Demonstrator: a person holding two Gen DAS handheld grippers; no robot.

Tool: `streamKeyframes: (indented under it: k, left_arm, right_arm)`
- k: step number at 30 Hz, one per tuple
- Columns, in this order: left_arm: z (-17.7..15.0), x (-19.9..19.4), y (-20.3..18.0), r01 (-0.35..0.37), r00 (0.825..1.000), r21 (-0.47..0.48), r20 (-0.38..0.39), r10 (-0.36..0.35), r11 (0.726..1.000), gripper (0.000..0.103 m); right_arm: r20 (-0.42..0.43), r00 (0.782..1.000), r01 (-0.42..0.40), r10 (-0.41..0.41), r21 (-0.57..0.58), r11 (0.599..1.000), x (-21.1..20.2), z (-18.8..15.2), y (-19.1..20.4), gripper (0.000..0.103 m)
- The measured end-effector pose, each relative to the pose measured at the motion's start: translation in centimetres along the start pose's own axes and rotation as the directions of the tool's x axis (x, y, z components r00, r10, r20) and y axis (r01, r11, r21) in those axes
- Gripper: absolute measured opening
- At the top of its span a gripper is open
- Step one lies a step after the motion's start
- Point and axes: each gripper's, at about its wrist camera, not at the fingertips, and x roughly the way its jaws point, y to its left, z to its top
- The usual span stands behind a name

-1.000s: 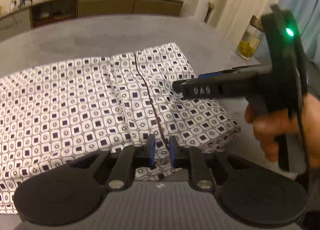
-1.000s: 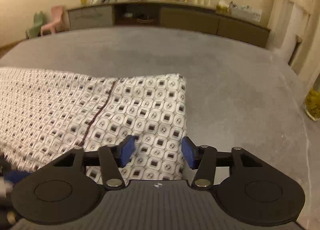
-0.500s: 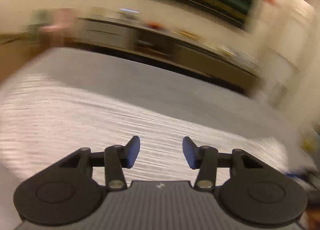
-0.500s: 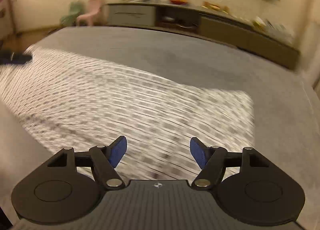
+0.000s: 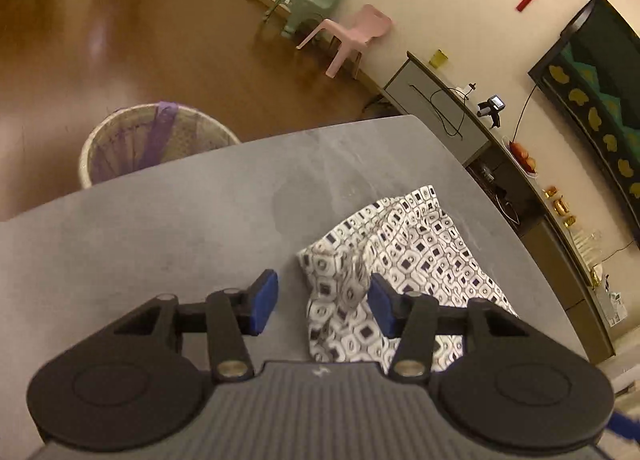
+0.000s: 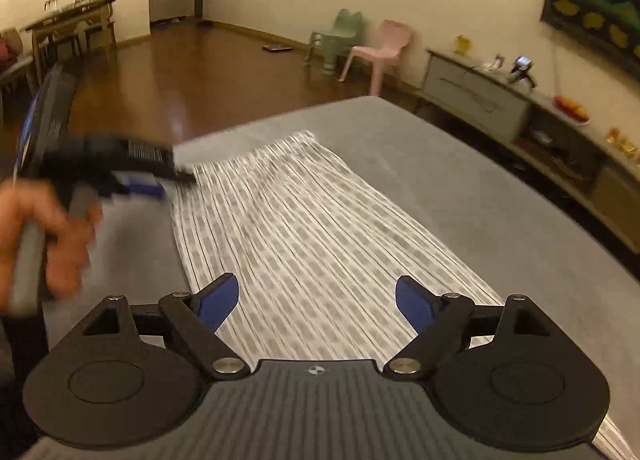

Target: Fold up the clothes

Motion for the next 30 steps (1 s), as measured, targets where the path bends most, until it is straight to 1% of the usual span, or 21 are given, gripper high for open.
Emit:
streamKeyframes:
  k: [1,3,4,5,8,10,12,14,15,17,18,19,20,21,23,24,25,27,28,29,30]
  left_arm:
    - [-0.1,0.2,-0.2,0.016,1.0,0.009,-0.005,-0.016,1.0,0.05]
    - [-0.5,1.0,-0.8,0.053,0.999,0.046,-0.013,-0.052,0.998,0.043]
    - [-0.8,1.2,-1.1,0.065,0.998,0.064,-0.01,-0.064,0.996,0.021]
    - [-1.0,1.3,-1.2,0.07,0.998,0.078,0.002,-0.07,0.994,0.011]
    - [-1.3,0.7,-1.4,0.101,0.993,0.121,0.052,-0.108,0.987,0.011]
    - [-1.5,0.1,-1.6,0.106,0.99,0.146,0.077,-0.118,0.984,0.011]
    - [-1.5,0.0,-1.1,0.121,0.988,0.134,0.084,-0.133,0.984,0.011]
    - [-1.5,0.1,-0.6,0.132,0.986,0.118,0.085,-0.142,0.984,0.011]
    - [-1.4,0.2,-0.4,0.136,0.986,0.112,0.086,-0.146,0.984,0.011]
    - [-1.5,0.1,-0.5,0.148,0.982,0.123,0.098,-0.16,0.981,0.011]
    - [-1.7,-0.1,-1.0,0.152,0.98,0.153,0.108,-0.17,0.976,0.011]
    - [-1.9,-0.3,-1.6,0.154,0.977,0.193,0.117,-0.178,0.969,0.01]
    - [-2.3,-0.4,-2.3,0.154,0.975,0.233,0.124,-0.186,0.96,0.01]
    - [-2.7,-0.5,-3.1,0.154,0.973,0.272,0.125,-0.193,0.95,0.01]
    - [-3.6,-0.5,-4.6,0.155,0.971,0.343,0.119,-0.207,0.926,0.01]
    - [-4.1,-0.4,-5.2,0.153,0.97,0.374,0.121,-0.212,0.915,0.01]
    - [-4.5,-0.4,-5.7,0.149,0.968,0.403,0.124,-0.216,0.903,0.01]
    - [-5.3,-0.4,-6.7,0.145,0.966,0.458,0.126,-0.226,0.877,0.01]
    - [-5.6,-0.4,-7.1,0.149,0.966,0.48,0.118,-0.232,0.865,0.01]
    - [-5.9,-0.5,-7.4,0.151,0.965,0.502,0.112,-0.237,0.852,0.01]
    - [-6.1,-0.8,-7.7,0.147,0.964,0.521,0.113,-0.239,0.84,0.01]
  right_arm:
    - [-0.009,1.0,-0.02,0.021,0.037,0.999,1.1,1.2,-0.1,0.087]
    - [-0.02,0.998,-0.053,0.055,0.11,0.993,3.3,3.4,-0.5,0.087]
    - [-0.024,0.998,-0.062,0.066,0.141,0.988,4.3,4.4,-0.6,0.087]
    - [-0.027,0.997,-0.068,0.074,0.17,0.983,5.2,5.3,-0.6,0.087]
    - [-0.053,0.993,-0.086,0.101,0.236,0.968,8.5,7.9,-0.6,0.087]
    - [-0.089,0.993,-0.058,0.081,0.24,0.969,10.9,9.0,-0.4,0.087]
    - [-0.148,0.989,0.022,0.003,0.173,0.985,13.3,9.6,-0.2,0.087]
    - [-0.206,0.974,0.114,-0.099,0.06,0.992,15.7,9.4,0.0,0.082]
    - [-0.223,0.966,0.141,-0.133,0.017,0.99,16.6,9.1,0.0,0.079]
    - [-0.252,0.946,0.191,-0.203,-0.071,0.979,18.5,8.3,0.1,0.08]
    - [-0.273,0.94,0.192,-0.205,-0.074,0.979,18.9,8.5,-0.2,0.079]
    - [-0.29,0.939,0.178,-0.183,-0.044,0.983,18.8,9.0,-0.6,0.077]
    - [-0.281,0.946,0.167,-0.161,-0.003,0.986,18.4,9.8,-0.9,0.077]
    - [-0.257,0.957,0.154,-0.138,0.042,0.987,17.7,10.9,-1.1,0.08]
    - [-0.212,0.975,0.09,-0.065,0.11,0.99,16.3,13.0,-0.9,0.086]
    - [-0.2,0.98,0.05,-0.025,0.123,0.991,15.9,14.1,-0.5,0.09]
    - [-0.214,0.977,0.009,0.014,0.104,0.995,16.1,14.9,0.5,0.093]
    - [-0.287,0.955,-0.069,0.076,0.034,0.997,17.1,15.8,2.9,0.097]
    - [-0.35,0.932,-0.103,0.093,-0.012,0.995,18.2,15.6,4.1,0.097]
    - [-0.403,0.911,-0.119,0.083,-0.065,0.991,19.2,15.1,5.2,0.097]
    - [-0.446,0.893,-0.125,0.058,-0.122,0.985,20.1,14.5,6.2,0.09]
